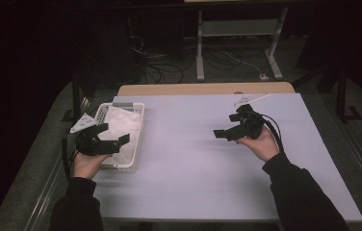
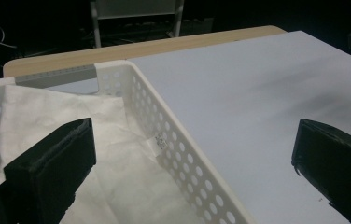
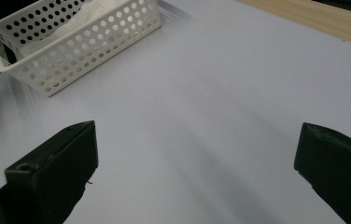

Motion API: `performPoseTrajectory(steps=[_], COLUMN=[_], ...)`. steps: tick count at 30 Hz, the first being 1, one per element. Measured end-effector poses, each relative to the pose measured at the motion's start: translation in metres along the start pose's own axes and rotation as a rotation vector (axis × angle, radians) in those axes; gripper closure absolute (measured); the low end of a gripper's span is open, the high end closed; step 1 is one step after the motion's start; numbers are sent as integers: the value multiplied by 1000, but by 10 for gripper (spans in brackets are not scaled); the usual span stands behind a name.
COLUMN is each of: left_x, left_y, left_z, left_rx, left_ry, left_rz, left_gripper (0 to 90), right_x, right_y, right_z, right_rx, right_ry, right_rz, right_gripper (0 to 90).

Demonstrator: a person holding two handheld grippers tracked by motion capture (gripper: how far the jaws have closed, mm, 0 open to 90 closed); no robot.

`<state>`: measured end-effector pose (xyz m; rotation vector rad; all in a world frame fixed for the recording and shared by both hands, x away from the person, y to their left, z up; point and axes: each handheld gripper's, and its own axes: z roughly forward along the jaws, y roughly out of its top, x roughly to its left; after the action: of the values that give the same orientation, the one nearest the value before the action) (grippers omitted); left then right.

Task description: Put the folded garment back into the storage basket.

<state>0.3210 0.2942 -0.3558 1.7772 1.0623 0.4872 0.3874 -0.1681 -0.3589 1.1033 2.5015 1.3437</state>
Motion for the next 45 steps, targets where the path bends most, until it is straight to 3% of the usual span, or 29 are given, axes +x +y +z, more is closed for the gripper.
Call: performPoseTrajectory(steps=[5, 6, 7, 14, 19, 31, 34, 45], left_x=[-2, -3, -3, -3, -4, -5, -8, -10], left_y=[-5, -9, -10, -23, -31, -49, -50, -57], left_z=[-4, -8, -8, -18, -24, -29, -29, -27], left_rx=[-8, -26, -25, -59, -80, -101, -98, -81], left_ry=[-4, -31, -32, -28, -26, -11, -9, -7], left_rz=[3, -9, -7, -23, -12, -7, 11, 10], left_gripper=[0, 0, 0, 0, 0, 0, 0, 0], right_x=[-4, -5, -5, -8, -12, -21, -23, -30], right_y=[-6, -8, -9, -19, -26, -46, -52, -69], right_z=[-6, -9, -9, -17, -24, -37, -41, -54], right_rx=[-1, 2, 1, -2, -10, -20, -24, -30], right_ry=[-11, -13, -12, -17, -26, -43, -49, -75], right_rz=[3, 8, 9, 22, 28, 54, 61, 79], right_gripper=[0, 0, 0, 0, 0, 0, 0, 0])
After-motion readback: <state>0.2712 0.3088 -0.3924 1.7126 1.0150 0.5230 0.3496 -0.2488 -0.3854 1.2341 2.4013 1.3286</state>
